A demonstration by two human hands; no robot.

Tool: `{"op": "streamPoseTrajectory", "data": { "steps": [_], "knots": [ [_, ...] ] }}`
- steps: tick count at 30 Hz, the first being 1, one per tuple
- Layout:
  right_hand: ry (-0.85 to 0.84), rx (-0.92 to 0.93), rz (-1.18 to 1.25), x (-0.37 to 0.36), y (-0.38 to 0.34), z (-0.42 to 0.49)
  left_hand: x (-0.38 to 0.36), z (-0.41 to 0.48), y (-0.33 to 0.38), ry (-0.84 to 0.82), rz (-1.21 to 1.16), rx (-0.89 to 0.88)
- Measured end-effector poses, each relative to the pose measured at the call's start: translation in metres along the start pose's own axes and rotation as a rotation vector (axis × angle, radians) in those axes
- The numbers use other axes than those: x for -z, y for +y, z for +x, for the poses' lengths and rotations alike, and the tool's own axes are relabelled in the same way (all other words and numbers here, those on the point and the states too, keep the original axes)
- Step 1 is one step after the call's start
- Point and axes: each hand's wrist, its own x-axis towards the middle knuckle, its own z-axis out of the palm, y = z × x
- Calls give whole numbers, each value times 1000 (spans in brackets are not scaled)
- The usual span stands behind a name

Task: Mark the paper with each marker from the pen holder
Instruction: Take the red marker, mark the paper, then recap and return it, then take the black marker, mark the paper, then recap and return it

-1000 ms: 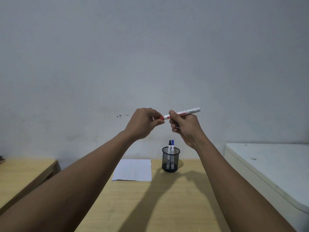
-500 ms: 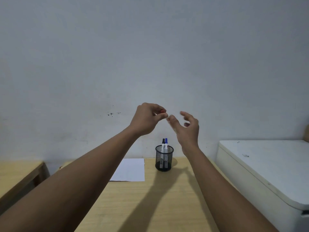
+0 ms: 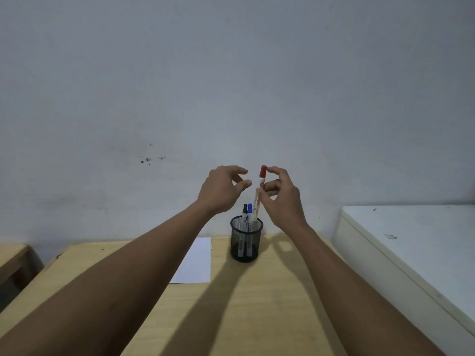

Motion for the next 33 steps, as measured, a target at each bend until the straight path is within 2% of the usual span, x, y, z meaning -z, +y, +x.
{"op": "streamPoseTrajectory", "data": {
  "steps": [6, 14, 26, 33],
  "knots": [
    [-115, -44, -145, -16, 39, 16, -42, 12, -48, -189, 230, 114],
    [-265, -126, -341, -35, 74, 11, -83, 16, -78, -277, 189, 161],
    [-267, -129, -411, -37, 83, 10, -86, 18, -82, -152, 23, 175],
    [-152, -105, -310, -23, 47, 11, -47, 14, -53, 44, -84, 154]
  ]
}}
